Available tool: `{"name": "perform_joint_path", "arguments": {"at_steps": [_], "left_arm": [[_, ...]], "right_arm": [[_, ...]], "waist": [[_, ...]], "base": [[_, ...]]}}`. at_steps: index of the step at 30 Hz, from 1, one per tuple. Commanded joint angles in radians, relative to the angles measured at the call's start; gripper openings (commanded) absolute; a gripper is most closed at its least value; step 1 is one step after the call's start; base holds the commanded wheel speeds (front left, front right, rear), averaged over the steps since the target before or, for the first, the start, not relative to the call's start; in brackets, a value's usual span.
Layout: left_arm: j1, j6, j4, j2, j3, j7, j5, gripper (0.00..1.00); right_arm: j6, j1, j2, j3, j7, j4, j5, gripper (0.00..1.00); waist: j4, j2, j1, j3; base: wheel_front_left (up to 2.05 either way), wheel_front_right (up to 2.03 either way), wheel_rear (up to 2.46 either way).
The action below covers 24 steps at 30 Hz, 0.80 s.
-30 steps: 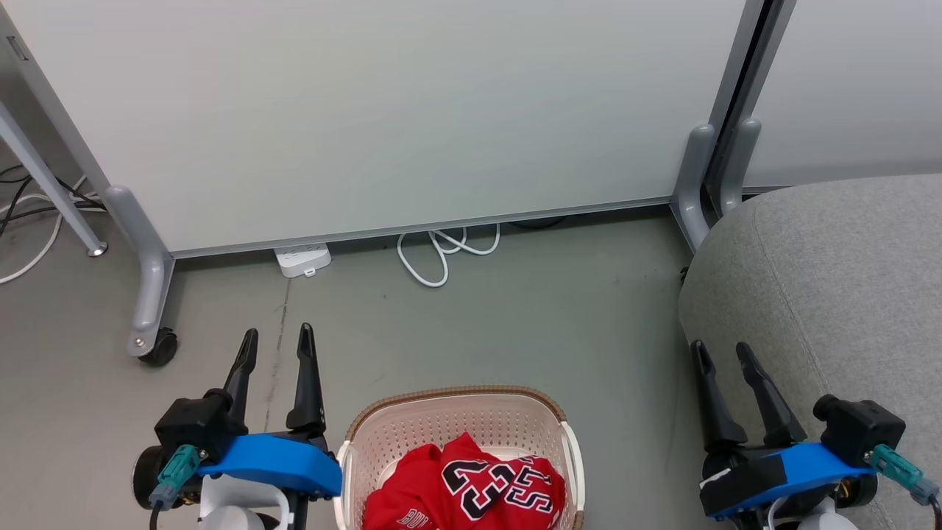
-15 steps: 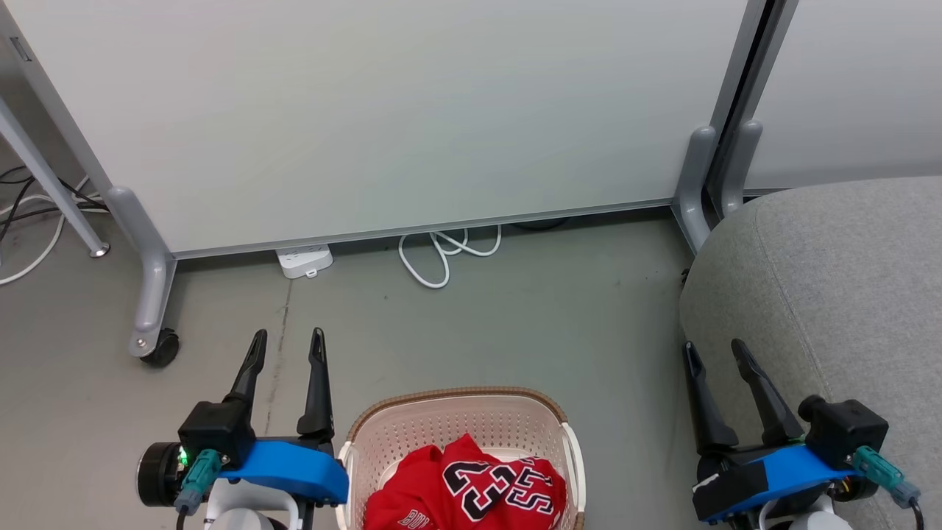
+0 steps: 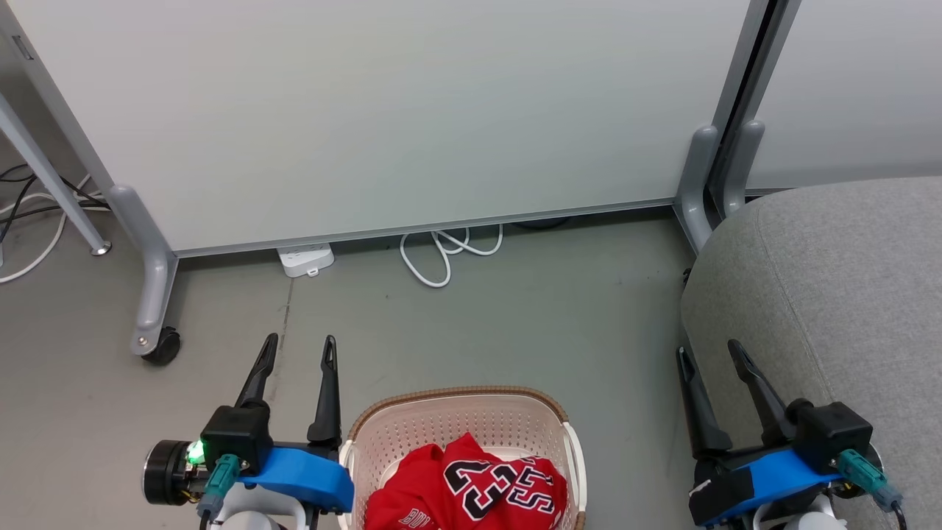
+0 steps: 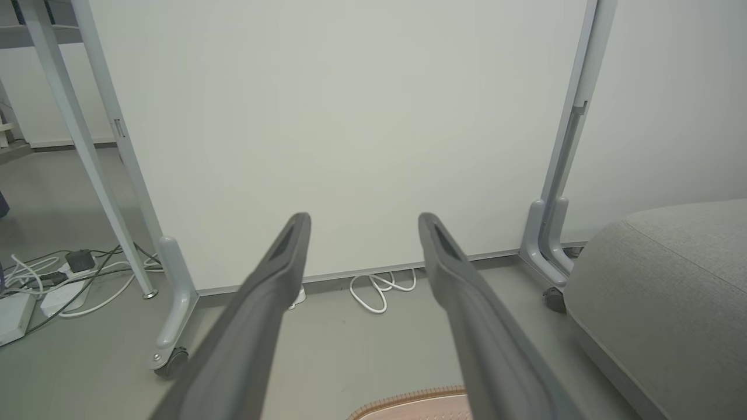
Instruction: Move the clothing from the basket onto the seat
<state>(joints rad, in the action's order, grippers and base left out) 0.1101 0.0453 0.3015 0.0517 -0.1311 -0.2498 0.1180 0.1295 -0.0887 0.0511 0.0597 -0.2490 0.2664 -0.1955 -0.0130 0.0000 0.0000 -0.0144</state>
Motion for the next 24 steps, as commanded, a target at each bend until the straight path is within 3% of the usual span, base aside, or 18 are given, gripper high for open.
{"name": "perform_joint_path", "arguments": {"at_steps": [1, 24], "left_arm": [[0.016, 0.002, 0.004, -0.001, -0.001, -0.009, -0.016, 1.00], [0.019, 0.001, 0.027, -0.002, -0.003, -0.017, -0.034, 1.00]], "right_arm": [[0.002, -0.009, 0.000, 0.001, -0.010, 0.000, 0.020, 1.00], [0.001, -0.013, 0.000, -0.008, -0.018, 0.044, 0.033, 1.00]], "waist": [[0.000, 0.0000, 0.0000, -0.001], [-0.001, 0.0000, 0.0000, -0.005]], "base": [[0.00, 0.00, 0.00], [0.00, 0.00, 0.00]]}}
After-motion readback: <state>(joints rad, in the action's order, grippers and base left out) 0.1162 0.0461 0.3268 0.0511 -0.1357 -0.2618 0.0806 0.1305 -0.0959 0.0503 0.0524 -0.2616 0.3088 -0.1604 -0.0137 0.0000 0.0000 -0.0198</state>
